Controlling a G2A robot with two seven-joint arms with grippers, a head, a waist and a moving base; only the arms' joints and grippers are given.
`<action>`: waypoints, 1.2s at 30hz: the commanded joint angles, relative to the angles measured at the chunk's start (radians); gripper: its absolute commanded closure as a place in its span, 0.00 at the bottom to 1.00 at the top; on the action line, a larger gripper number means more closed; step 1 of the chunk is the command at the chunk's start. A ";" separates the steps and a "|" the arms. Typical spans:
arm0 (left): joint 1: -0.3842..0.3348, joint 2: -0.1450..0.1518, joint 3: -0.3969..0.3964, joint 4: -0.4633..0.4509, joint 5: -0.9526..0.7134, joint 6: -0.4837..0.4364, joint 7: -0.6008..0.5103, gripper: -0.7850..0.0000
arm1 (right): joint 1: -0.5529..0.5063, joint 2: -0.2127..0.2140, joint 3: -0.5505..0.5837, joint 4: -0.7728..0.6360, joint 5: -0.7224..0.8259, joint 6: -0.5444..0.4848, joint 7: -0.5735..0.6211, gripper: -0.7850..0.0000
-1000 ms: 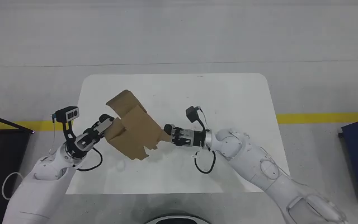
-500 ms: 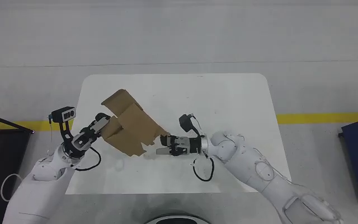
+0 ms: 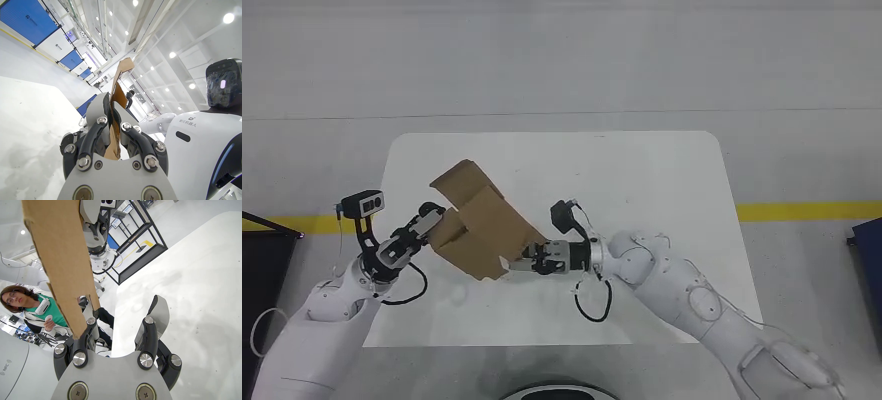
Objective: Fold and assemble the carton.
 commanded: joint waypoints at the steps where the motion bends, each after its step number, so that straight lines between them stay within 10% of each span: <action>1: -0.001 0.000 0.001 0.000 0.002 0.000 0.000 1.00 | -0.001 -0.004 0.005 0.003 -0.016 -0.001 -0.030 0.38; 12: -0.008 -0.004 0.008 0.016 0.027 -0.001 0.001 1.00 | -0.029 -0.031 0.039 0.009 -0.086 -0.082 -0.220 0.34; 23: -0.001 -0.020 0.016 0.022 0.192 -0.001 0.050 1.00 | -0.048 -0.056 0.084 0.002 -0.256 -0.077 -0.377 0.00; 27: 0.003 -0.026 0.025 0.010 0.252 -0.001 0.083 1.00 | -0.067 -0.062 0.101 -0.003 -0.337 -0.075 -0.445 0.20; 29: 0.005 -0.027 0.027 0.008 0.268 0.001 0.096 1.00 | -0.073 -0.065 0.105 -0.002 -0.359 -0.078 -0.461 0.52; 35: 0.009 -0.027 0.019 0.013 0.295 0.002 0.106 0.99 | -0.075 -0.071 0.111 0.021 -0.359 -0.125 -0.462 1.00; 36: 0.011 -0.027 0.016 0.015 0.299 -0.001 0.105 0.70 | -0.074 -0.072 0.111 0.026 -0.355 -0.131 -0.458 1.00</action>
